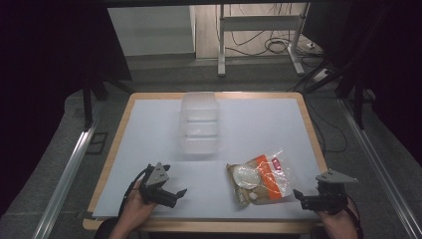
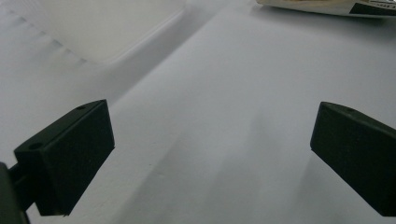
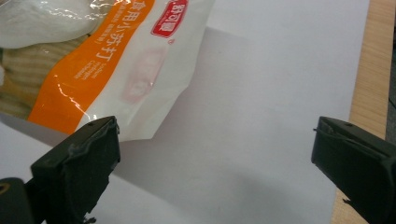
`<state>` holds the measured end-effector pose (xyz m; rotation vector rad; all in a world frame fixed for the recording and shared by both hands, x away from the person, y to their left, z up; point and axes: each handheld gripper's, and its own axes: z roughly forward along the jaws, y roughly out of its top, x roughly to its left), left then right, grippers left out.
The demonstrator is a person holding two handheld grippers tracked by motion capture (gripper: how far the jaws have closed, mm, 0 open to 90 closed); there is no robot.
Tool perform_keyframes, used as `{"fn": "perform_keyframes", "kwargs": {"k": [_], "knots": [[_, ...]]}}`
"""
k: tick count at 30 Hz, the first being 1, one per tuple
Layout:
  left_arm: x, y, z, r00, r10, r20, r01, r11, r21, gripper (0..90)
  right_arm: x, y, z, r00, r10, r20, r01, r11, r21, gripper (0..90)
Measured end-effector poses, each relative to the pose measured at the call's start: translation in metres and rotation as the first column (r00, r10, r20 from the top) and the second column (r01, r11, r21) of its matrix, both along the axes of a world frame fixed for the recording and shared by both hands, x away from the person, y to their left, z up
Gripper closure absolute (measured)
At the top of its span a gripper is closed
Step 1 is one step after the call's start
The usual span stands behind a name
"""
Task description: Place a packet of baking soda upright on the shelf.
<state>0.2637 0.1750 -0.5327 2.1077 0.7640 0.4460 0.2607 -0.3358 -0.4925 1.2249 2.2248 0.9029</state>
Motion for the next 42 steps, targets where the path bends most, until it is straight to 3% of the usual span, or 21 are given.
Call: {"fn": "perform_keyframes", "kwargs": {"k": [5,10,42], "knots": [[-0.0004,-0.0004,-0.0003,1.0,-0.002,-0.002,0.002,1.0,0.006,0.0,-0.0011,0.0008,0.0017,0.9995,0.02,0.024,-0.02,1.0,0.007,0.4],[0.0,-0.001,-0.0008,1.0,-0.002,-0.01,0.002,1.0,0.007,0.0,0.0004,-0.0001,-0.0006,0.9996,0.029,-0.001,-0.029,0.999,0.028,0.3],[0.0001,-0.0016,-0.0009,0.9999,0.0,-0.017,0.0,0.9999,0.015,0.0,0.001,0.0021,-0.0006,0.9993,0.036,0.011,-0.037,0.998,0.046,0.6]]}}
